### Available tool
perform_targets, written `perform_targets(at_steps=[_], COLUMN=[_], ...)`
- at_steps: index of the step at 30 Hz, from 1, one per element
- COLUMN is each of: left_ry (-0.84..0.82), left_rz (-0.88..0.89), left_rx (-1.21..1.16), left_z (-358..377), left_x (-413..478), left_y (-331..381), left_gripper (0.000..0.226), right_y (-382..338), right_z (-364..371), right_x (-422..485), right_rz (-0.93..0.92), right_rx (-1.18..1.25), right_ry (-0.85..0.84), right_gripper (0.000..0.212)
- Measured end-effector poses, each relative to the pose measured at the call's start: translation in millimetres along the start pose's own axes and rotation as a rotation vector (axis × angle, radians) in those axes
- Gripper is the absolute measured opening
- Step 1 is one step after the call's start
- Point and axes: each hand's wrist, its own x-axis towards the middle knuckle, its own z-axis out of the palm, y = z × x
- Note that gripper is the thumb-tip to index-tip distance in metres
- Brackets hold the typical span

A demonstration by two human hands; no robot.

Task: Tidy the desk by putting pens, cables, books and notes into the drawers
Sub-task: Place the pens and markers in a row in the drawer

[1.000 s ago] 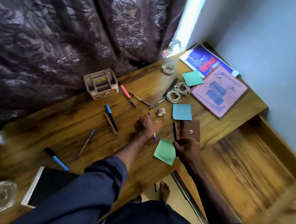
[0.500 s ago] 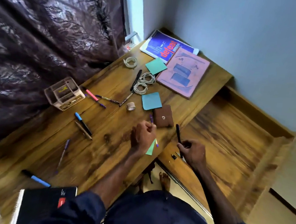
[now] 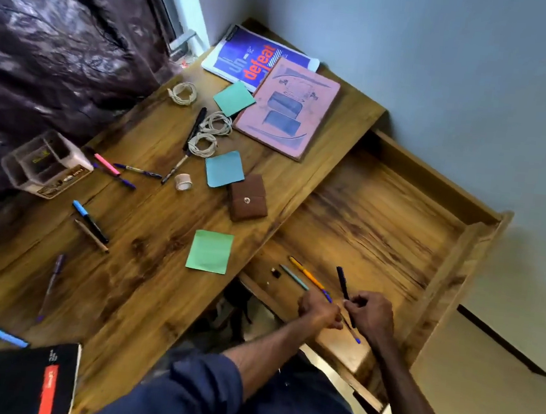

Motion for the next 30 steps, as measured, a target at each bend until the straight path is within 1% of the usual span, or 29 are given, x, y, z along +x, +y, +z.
perform_targets(at_steps=[1, 4, 6, 9, 12, 17, 19, 22, 27, 30], left_ry=[0.015, 0.072, 0.082, 0.14, 0.208, 0.245, 0.268, 0.308, 0.3, 0.288], left_rz=[-0.038, -0.079, -0.11, -0.137, -0.135, -0.132, -0.11, -0.095, -0.093, -0.1], left_rx=[0.023, 0.062, 0.05, 0.05, 0.063, 0.063, 0.085, 0.101, 0.109, 0.122], left_z=[13.6, 37.5, 42.2, 44.4, 41.5, 42.6, 43.5, 47.1, 43.5, 42.8], left_x=[4.6, 18.1, 29.1, 39.6, 45.9, 52.1, 56.0, 72.9, 58.7, 59.9], left_y=[-2.5, -11.0, -20.5, -29.5, -31.1, -33.9, -37.5, -46.8, -37.6, -38.2], left_gripper=[0.017, 0.028, 0.03, 0.035, 0.031, 0.018, 0.019, 0.028, 0.02, 0.022], right_y=[9.8, 30.3, 36.8, 42.2, 48.8, 52.9, 53.1, 52.6, 52.1, 51.5], right_z=[-1.6, -5.3, -5.5, -2.1, 5.2, 10.3, 12.8, 14.7, 15.4, 16.0], right_x=[0.7, 5.9, 8.9, 13.9, 18.1, 23.0, 25.7, 27.6, 26.2, 24.8], right_rz=[0.018, 0.042, 0.043, 0.029, 0.031, 0.039, 0.046, 0.042, -0.009, -0.023], right_rx=[-0.015, -0.051, -0.085, -0.144, -0.211, -0.318, -0.323, -0.349, -0.391, -0.379], right_ry=[-0.021, -0.065, -0.101, -0.149, -0.186, -0.228, -0.231, -0.23, -0.233, -0.222], right_gripper=[0.012, 0.015, 0.018, 0.016, 0.016, 0.019, 0.019, 0.019, 0.019, 0.016])
